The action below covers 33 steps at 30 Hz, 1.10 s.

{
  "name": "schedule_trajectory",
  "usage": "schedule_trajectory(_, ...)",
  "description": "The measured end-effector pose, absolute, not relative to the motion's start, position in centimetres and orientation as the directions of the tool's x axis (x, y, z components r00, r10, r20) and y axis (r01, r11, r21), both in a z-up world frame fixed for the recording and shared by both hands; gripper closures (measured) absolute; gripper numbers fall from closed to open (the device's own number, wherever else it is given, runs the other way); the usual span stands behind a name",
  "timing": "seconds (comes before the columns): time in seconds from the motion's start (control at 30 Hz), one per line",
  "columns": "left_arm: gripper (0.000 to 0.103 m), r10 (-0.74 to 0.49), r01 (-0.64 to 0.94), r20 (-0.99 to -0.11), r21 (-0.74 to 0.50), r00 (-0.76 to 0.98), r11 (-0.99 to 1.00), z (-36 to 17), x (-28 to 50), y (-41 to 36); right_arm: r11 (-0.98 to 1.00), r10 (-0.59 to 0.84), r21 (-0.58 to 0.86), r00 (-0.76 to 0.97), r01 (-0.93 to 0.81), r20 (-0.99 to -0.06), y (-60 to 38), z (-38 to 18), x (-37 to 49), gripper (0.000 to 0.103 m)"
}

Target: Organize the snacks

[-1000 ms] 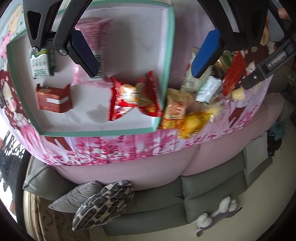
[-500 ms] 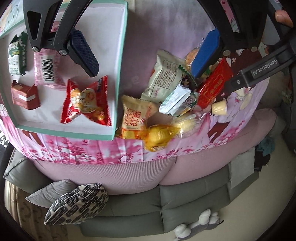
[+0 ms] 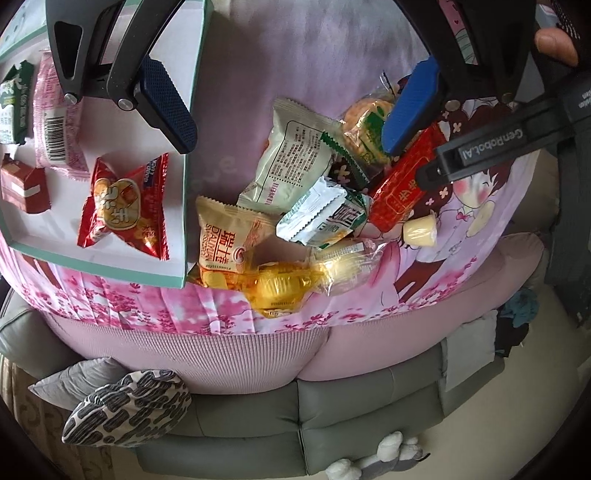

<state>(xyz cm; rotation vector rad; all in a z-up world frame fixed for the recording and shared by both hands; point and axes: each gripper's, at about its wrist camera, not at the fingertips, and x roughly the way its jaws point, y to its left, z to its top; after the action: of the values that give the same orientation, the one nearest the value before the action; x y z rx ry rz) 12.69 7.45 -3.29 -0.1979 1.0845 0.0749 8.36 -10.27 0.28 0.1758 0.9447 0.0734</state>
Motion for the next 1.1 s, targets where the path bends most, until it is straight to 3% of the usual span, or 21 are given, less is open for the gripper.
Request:
schedule_trajectory(0.3,0.004,-0.048,-0.052,-0.885,-0.081,0.464,0.995,-4.1,14.2,6.5,0.982,0.14,0.187,0.572,0.023,-0.808,-9.9,-0.4,8.7,0.001)
schedule_trajectory(0.73,0.033,-0.112,0.057,-0.882,-0.096,0.457,0.994,-4.9,15.1,4.3,0.979,0.155,0.202,0.568,0.02,-0.808,-10.2,-0.7,8.9,0.002)
schedule_trajectory(1.1,0.04,-0.081,0.008,-0.894,-0.086,0.44,0.996,-4.9,14.4,4.9,0.978,0.163,0.208,0.567,0.015,-0.807,-10.2,-0.8,8.9,0.002)
